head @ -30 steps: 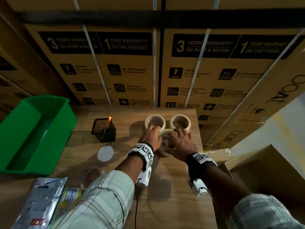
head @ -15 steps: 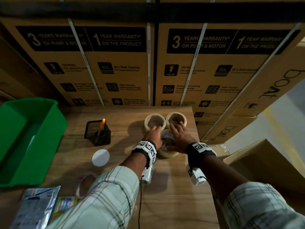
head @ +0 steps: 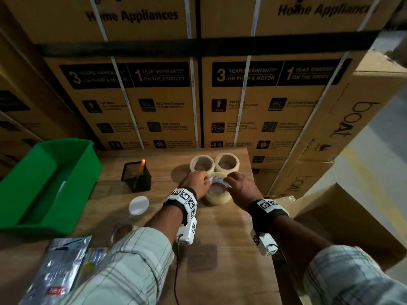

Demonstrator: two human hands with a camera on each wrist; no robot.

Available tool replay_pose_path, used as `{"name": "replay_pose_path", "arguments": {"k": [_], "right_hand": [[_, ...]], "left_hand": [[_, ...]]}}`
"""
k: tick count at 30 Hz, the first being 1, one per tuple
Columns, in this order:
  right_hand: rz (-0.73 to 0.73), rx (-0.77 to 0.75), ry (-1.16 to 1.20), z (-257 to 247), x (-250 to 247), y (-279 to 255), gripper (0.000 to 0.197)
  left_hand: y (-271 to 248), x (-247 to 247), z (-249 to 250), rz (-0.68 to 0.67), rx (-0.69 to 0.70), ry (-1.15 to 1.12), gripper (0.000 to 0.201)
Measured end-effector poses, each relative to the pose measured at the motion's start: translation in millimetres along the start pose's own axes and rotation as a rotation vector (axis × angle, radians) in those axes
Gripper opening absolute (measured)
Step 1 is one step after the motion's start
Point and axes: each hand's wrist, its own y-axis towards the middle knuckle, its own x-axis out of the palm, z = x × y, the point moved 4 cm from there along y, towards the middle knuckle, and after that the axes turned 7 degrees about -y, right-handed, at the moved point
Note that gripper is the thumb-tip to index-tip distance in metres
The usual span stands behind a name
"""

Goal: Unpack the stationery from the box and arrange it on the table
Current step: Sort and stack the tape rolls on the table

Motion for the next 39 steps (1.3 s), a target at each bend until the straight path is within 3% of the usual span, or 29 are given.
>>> {"name": "replay_pose_path", "arguments": {"k": [6, 13, 17, 22, 28, 33, 36, 39], "right_hand": [[0.129, -0.15, -0.06, -23, -34, -45, 0.028], [0.063, -0.242, 0.019, -50, -28, -112, 0.023], [-0.004, -0.335, 0.061, -73, -17, -127, 0.024], [-0.015, -0.427, 0.058, -107, -5, -141, 0.026], [-0.049, -0.516, 0.054, -131, 1, -144, 0.023], [-0.108, -0.478, 0.043, -144, 7, -123, 0.025], [-0.151, -0.446, 0.039, -164, 10, -110, 0.038], [-0.201, -0.407, 0.041, -182, 18, -101, 0.058]], "left_hand": [[-60, -8, 23, 0.081, 0.017, -0.024, 0.017], [-147, 1, 15, 0.164, -0.069, -0.07, 0.026], [-200, -10, -6, 0.249, -0.153, -0.082, 0.032], [-252, -20, -39, 0.316, -0.259, -0.086, 0.025], [-266, -30, -54, 0.325, -0.326, -0.094, 0.017], [-255, -27, -72, 0.294, -0.323, -0.103, 0.03], [-247, -26, -85, 0.257, -0.301, -0.091, 0.014], [-236, -25, -98, 0.233, -0.292, -0.063, 0.015]]}}
